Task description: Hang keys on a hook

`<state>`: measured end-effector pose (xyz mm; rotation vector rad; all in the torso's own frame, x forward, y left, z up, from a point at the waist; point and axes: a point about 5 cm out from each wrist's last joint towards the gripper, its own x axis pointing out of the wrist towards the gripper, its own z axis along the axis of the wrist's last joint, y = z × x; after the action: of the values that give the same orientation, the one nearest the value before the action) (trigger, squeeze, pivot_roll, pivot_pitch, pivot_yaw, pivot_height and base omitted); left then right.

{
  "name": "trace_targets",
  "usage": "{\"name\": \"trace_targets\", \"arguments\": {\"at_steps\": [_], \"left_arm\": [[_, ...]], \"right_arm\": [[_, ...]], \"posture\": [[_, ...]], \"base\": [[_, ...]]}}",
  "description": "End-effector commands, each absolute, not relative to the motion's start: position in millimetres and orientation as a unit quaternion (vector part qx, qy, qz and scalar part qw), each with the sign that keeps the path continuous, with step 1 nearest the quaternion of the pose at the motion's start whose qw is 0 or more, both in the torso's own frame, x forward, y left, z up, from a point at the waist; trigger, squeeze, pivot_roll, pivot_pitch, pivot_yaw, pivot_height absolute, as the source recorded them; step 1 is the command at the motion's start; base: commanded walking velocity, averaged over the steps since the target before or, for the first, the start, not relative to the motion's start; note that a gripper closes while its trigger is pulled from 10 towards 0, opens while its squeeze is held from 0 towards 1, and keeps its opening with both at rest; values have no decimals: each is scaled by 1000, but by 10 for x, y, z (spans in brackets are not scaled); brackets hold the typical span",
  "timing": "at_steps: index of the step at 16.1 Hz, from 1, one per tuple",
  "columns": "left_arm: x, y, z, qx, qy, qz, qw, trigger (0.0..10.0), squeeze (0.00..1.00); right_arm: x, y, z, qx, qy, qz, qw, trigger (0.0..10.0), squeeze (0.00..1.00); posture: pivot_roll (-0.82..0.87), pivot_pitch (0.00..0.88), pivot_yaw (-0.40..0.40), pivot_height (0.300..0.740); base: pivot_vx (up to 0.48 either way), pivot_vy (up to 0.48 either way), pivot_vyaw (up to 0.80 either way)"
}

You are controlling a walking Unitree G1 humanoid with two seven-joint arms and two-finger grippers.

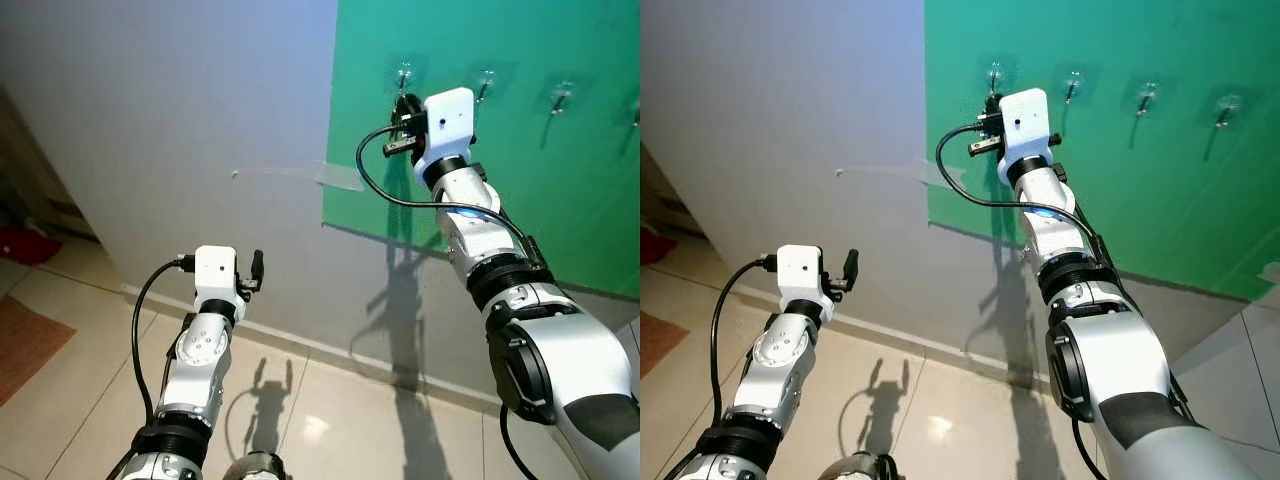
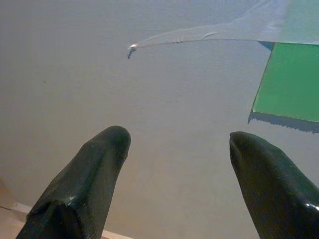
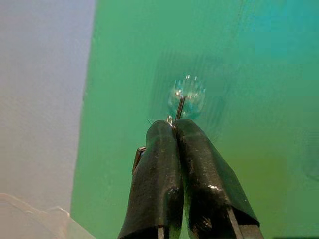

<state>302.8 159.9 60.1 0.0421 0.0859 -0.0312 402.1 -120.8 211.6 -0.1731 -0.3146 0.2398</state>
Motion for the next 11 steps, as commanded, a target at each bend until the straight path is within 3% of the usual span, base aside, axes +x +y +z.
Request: {"name": "trace_targets", "arguments": {"at_steps": [1, 11], "left_arm": [[3028, 1568, 616, 18, 38, -20, 999, 10000, 0], [3043, 1601, 607, 19, 43, -11, 999, 10000, 0]], "right_arm": [[4034, -1231, 2231, -88, -176, 115, 974, 0, 0], [4040, -1141, 2383, -86, -204, 135, 966, 0, 0]], "posture": [[17, 0, -1, 740], [26, 0, -15, 740]], "base": [[0, 0, 0], [0, 0, 0]]}}
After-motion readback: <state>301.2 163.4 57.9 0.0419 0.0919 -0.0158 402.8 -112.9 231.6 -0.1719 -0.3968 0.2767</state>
